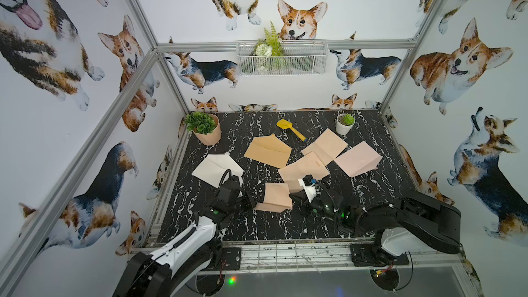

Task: Take the letter paper out of the envelope
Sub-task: Unfold the letter paper at the center of the board.

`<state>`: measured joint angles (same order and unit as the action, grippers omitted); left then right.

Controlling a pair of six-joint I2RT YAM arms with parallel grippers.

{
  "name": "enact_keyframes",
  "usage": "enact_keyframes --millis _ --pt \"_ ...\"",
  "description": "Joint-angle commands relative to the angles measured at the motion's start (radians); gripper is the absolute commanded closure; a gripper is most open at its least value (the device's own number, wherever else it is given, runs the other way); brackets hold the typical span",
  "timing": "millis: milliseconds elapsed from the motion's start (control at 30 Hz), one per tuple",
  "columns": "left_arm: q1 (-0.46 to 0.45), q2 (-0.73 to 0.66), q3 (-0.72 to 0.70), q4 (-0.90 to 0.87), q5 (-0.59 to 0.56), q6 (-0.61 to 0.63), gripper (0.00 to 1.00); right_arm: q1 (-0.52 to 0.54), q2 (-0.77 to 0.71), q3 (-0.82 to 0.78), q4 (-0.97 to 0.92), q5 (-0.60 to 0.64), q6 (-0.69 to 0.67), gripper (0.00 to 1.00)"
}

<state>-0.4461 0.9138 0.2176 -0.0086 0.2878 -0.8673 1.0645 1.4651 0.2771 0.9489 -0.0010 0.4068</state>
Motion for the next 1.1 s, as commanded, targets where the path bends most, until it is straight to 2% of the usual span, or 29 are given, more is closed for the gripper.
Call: enact_keyframes --millis 0,300,567,667,833,1067 --pt "0.000 -0.013 0.002 -0.014 -0.012 -0.006 0.63 -0.005 0.024 0.004 0.097 -0.022 0.024 1.00" --pt "-0.002 -0.047 0.013 -0.014 0.033 -0.021 0.63 -0.005 0.143 0.005 0.184 0.055 0.005 1.00" --pt "-0.043 -0.078 0.015 -0.024 0.083 -0.034 0.66 -0.005 0.214 0.087 0.137 0.105 -0.053 1.00" --pt "-0.075 -0.101 0.004 -0.026 0.082 -0.050 0.66 -0.006 0.217 0.101 0.130 0.143 -0.091 1.00" --pt "-0.137 -0.110 -0.013 -0.020 0.059 -0.080 0.66 -0.015 0.224 0.138 0.074 0.139 -0.109 1.00" --pt "-0.245 -0.094 -0.018 0.031 -0.006 -0.122 0.67 -0.017 0.270 0.126 0.132 0.181 -0.107 1.00"
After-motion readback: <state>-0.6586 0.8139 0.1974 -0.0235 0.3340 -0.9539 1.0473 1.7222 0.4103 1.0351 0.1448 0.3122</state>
